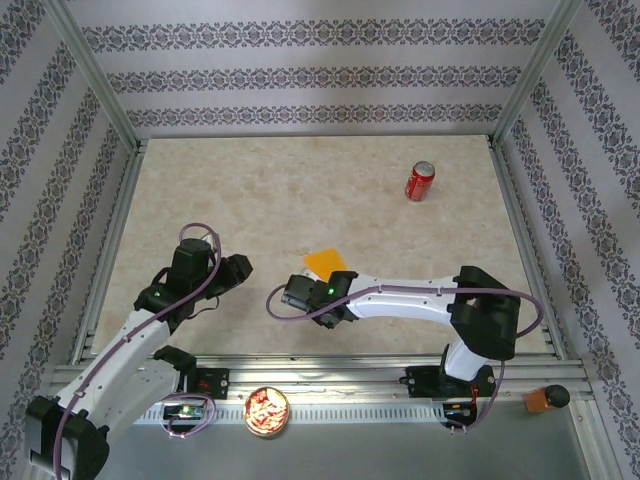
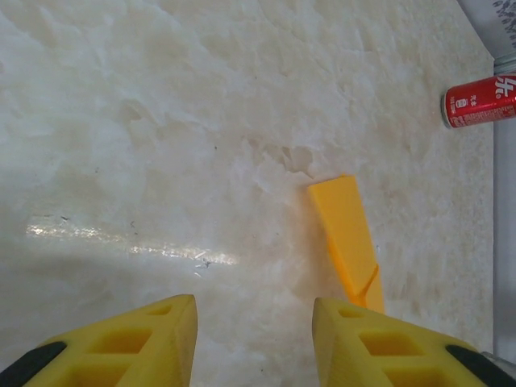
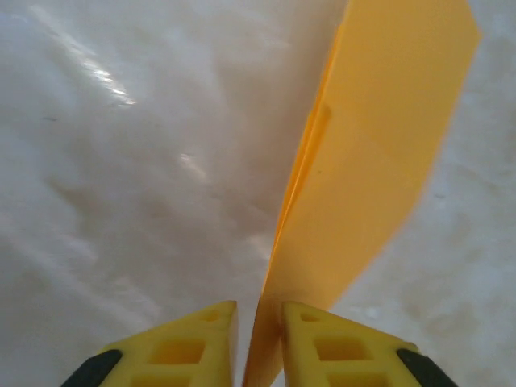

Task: Fold a paper plane with a square sheet of paper (pick it up from the middle)
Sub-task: Turn over the paper at the center of the table.

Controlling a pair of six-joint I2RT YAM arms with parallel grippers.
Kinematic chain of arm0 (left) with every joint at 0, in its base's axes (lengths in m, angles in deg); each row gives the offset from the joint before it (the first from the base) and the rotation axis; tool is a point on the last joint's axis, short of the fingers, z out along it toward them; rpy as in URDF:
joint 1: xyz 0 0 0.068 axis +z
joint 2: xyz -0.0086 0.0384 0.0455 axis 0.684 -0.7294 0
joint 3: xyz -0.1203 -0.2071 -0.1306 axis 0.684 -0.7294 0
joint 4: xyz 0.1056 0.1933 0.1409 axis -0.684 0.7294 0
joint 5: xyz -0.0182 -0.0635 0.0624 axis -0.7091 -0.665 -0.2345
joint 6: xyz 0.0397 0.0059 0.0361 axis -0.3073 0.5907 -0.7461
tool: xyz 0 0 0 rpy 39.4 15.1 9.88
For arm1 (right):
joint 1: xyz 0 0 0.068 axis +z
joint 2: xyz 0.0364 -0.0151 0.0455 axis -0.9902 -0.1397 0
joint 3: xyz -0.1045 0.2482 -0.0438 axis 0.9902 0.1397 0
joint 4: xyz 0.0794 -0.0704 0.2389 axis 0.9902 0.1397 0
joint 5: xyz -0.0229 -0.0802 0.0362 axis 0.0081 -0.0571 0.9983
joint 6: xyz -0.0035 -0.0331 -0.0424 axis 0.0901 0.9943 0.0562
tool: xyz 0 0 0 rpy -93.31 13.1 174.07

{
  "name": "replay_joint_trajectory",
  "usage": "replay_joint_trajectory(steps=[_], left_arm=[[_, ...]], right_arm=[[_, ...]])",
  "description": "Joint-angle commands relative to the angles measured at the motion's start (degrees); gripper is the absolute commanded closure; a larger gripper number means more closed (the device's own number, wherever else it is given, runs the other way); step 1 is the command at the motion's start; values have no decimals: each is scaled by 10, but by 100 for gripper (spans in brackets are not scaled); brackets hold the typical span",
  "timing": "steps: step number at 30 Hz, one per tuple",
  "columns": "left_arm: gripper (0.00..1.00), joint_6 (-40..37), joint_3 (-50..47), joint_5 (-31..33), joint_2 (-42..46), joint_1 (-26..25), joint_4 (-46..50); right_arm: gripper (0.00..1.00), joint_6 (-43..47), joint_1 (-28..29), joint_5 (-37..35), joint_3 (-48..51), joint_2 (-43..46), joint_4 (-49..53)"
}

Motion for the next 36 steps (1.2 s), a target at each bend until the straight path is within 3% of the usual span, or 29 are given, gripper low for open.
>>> replay_joint_trajectory(steps=[1, 3, 6, 7, 9, 12, 21, 26, 36], left_arm=[[57, 6, -4, -24, -14, 8, -15], [58, 6, 0, -38, -30, 8, -20], [59, 5, 7, -66, -55, 8, -35], [61, 8, 6, -78, -63, 9, -44], [65, 19, -1, -101, -77, 7, -76], [72, 33, -2, -137, -107, 7, -110], [78, 50, 19, -172, -201, -29, -182], [80, 64, 56, -172, -290, -66, -249], [87, 105, 130, -126, -447, -124, -284]], right_arm=[[72, -65, -35, 153, 26, 55, -98], [67, -118, -81, 248, 82, 98, -192], [68, -193, -162, 334, 158, 142, -295], [69, -210, -186, 361, 182, 147, -329], [82, -244, -225, 408, 211, 143, -383], [90, -293, -255, 470, 241, 118, -456], [94, -324, -255, 492, 244, 25, -491], [93, -379, -252, 461, 276, -2, -511], [93, -486, -229, 416, 334, -3, -608]])
